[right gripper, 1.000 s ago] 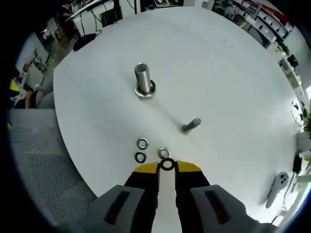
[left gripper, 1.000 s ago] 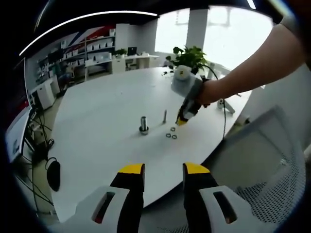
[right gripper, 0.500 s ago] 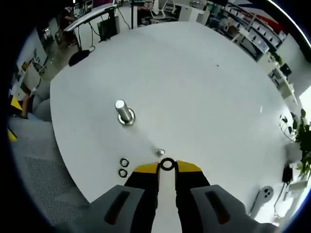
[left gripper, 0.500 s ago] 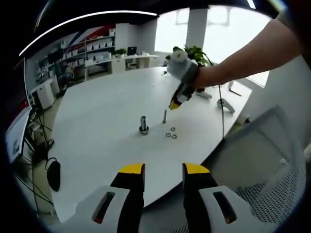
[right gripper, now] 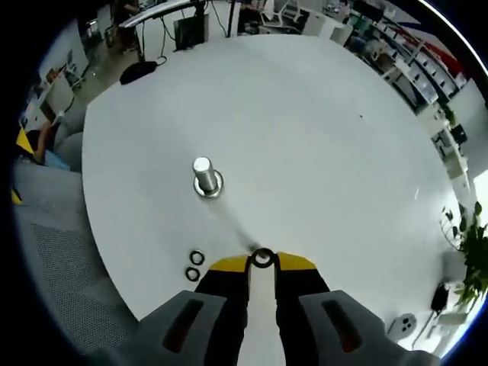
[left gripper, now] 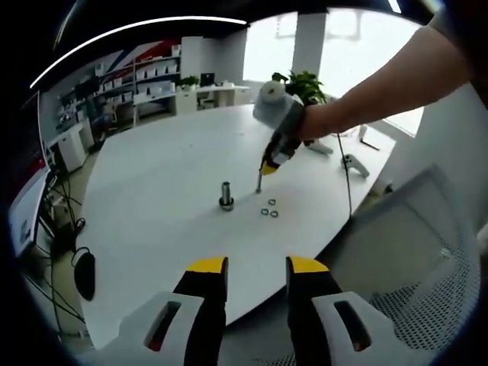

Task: Place the washer onto the threaded stud by aligning its center hole with the stud, sliding it down to the base, and recovering from edge contact or off-axis alignment until the washer reaches the visible bottom stop.

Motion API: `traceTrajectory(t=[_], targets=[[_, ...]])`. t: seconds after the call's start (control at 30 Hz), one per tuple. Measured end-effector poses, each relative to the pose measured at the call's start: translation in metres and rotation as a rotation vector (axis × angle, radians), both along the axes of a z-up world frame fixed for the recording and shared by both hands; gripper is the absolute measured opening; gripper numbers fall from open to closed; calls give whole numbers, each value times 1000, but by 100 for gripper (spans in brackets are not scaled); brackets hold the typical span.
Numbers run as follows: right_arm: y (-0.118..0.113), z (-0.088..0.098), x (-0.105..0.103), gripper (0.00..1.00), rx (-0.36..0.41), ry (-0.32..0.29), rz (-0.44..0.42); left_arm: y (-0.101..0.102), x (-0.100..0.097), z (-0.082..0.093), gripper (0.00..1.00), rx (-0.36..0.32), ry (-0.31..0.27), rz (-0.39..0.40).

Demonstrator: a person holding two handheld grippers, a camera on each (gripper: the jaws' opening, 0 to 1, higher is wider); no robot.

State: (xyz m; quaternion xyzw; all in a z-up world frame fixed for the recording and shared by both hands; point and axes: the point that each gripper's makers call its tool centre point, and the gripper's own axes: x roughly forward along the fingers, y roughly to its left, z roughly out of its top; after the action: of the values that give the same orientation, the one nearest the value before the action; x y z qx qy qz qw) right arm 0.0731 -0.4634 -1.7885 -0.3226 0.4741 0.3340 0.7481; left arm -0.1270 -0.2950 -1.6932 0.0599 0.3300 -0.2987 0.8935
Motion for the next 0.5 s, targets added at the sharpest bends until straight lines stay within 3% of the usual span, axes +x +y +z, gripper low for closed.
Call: traceTrajectory(t=[0.5], targets=[[2, -12, 5, 14, -24, 28, 15, 1, 0, -1, 28, 4, 5, 0]])
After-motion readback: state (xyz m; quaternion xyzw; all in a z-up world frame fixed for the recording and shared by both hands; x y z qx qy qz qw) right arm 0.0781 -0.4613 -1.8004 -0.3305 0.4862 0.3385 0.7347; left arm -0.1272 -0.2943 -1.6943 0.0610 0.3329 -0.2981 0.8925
